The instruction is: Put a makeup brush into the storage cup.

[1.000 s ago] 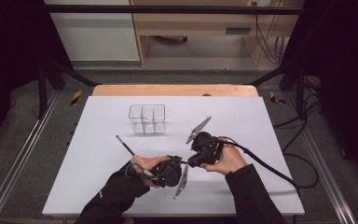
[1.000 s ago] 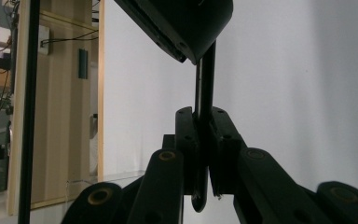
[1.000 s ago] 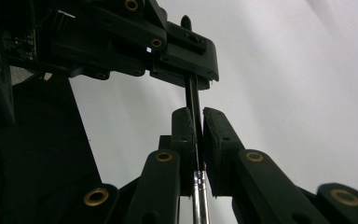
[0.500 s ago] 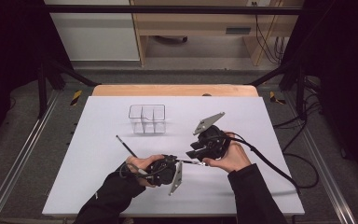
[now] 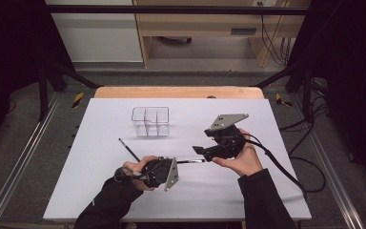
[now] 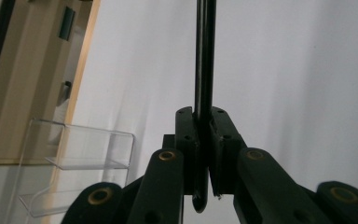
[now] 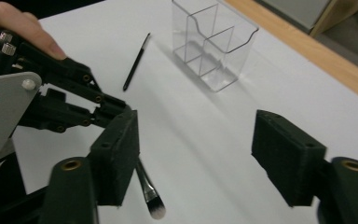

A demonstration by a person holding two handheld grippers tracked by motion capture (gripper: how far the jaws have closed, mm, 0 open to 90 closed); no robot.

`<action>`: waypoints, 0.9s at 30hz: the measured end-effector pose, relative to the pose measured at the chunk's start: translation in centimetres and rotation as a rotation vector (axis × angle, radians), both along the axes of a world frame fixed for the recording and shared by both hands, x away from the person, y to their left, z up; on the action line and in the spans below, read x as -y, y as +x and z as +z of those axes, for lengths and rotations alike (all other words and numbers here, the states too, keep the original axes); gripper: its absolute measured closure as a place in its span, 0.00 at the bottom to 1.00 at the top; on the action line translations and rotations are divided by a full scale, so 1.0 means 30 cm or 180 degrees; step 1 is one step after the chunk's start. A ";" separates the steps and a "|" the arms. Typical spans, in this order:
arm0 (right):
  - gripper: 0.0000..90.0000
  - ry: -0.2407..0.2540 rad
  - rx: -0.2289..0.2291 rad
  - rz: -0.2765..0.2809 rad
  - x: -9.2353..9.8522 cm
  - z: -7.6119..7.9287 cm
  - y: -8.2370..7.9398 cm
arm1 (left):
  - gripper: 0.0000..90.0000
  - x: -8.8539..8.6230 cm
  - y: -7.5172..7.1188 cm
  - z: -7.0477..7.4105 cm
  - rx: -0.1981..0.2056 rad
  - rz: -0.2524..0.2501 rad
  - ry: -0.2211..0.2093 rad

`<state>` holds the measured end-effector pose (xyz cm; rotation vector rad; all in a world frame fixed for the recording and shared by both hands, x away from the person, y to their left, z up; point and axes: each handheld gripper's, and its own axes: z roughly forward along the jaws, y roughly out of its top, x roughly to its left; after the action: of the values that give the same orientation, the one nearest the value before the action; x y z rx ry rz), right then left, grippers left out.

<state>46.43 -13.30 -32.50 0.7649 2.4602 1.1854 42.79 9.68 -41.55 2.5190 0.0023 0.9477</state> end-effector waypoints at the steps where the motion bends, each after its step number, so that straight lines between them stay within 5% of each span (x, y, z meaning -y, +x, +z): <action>1: 0.34 -0.0001 0.0023 -0.0013 0.004 0.001 -0.001 | 0.92 -0.004 0.000 -0.002 -0.0023 0.0025 -0.0034; 15: 0.15 0.0353 0.0152 -0.0350 0.074 -0.014 -0.013 | 0.92 -0.068 0.016 -0.026 -0.0340 0.0449 -0.0509; 27: 0.14 0.0591 0.0095 -0.0473 0.097 -0.065 -0.024 | 0.92 -0.100 0.024 -0.036 -0.0606 0.0827 -0.1036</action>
<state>45.71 -16.19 -34.43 0.9552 2.2474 1.3704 43.52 12.68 -42.63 2.3251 0.5118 0.7274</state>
